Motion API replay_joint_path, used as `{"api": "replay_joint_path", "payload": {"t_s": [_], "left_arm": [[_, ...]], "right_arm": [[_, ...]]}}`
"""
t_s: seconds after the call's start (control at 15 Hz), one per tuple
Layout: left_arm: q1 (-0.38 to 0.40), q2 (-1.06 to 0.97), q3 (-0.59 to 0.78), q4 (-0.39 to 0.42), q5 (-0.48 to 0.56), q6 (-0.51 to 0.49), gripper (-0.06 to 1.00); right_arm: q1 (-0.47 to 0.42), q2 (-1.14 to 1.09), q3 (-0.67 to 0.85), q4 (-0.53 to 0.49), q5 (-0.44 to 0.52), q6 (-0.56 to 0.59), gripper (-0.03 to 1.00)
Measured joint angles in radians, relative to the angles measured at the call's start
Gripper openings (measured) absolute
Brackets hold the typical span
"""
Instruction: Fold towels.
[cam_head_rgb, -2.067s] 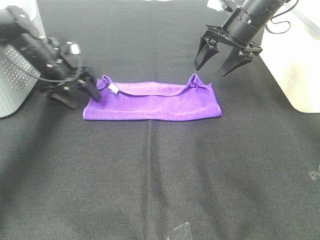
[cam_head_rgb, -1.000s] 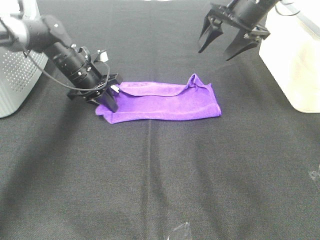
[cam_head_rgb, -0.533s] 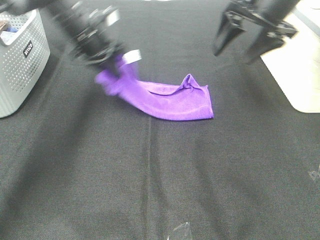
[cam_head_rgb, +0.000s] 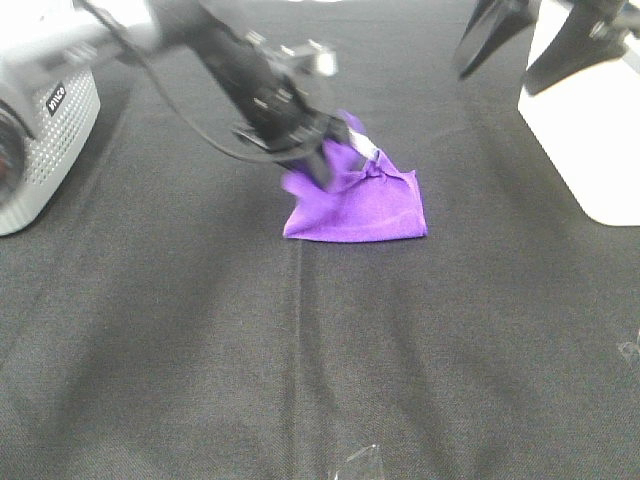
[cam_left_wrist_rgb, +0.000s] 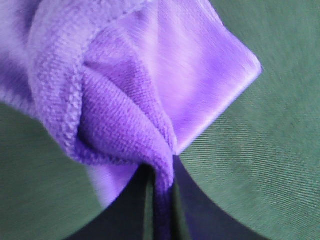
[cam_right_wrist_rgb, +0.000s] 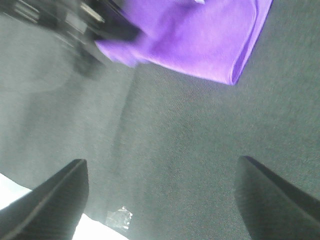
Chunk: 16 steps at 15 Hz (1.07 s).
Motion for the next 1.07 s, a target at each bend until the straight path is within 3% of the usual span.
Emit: {"api": "replay_joint_path", "payload": {"t_s": [0.2, 0.27, 0.47, 0.53, 0.67, 0.8, 0.93, 1.07], "left_arm": [[-0.037, 0.02, 0.0, -0.065, -0.107, -0.027, 0.02], [-0.049, 0.029, -0.001, -0.117, -0.166, -0.03, 0.16], [-0.062, 0.032, -0.001, -0.194, -0.251, -0.03, 0.71], [-0.067, 0.032, -0.001, -0.245, -0.295, -0.029, 0.79], [-0.071, 0.032, -0.001, -0.329, -0.333, 0.009, 0.83], [-0.07, 0.032, -0.001, -0.35, -0.34, 0.039, 0.84], [-0.059, 0.022, -0.001, -0.319, -0.321, 0.057, 0.84], [-0.028, -0.028, -0.001, -0.202, -0.22, 0.062, 0.84]], "right_arm": [[0.0, -0.034, 0.0, 0.001, 0.0, 0.0, 0.77], [0.0, -0.05, 0.001, 0.003, 0.001, 0.0, 0.77], [0.0, -0.073, 0.004, 0.004, 0.001, 0.0, 0.77], [0.0, -0.079, 0.004, 0.004, 0.001, 0.0, 0.77], [0.0, -0.087, 0.004, 0.004, 0.001, 0.0, 0.77], [0.0, -0.088, 0.004, -0.001, 0.001, 0.0, 0.77], [0.0, -0.088, 0.004, -0.013, 0.001, 0.0, 0.77], [0.0, -0.097, 0.009, -0.042, 0.001, 0.002, 0.77]]}}
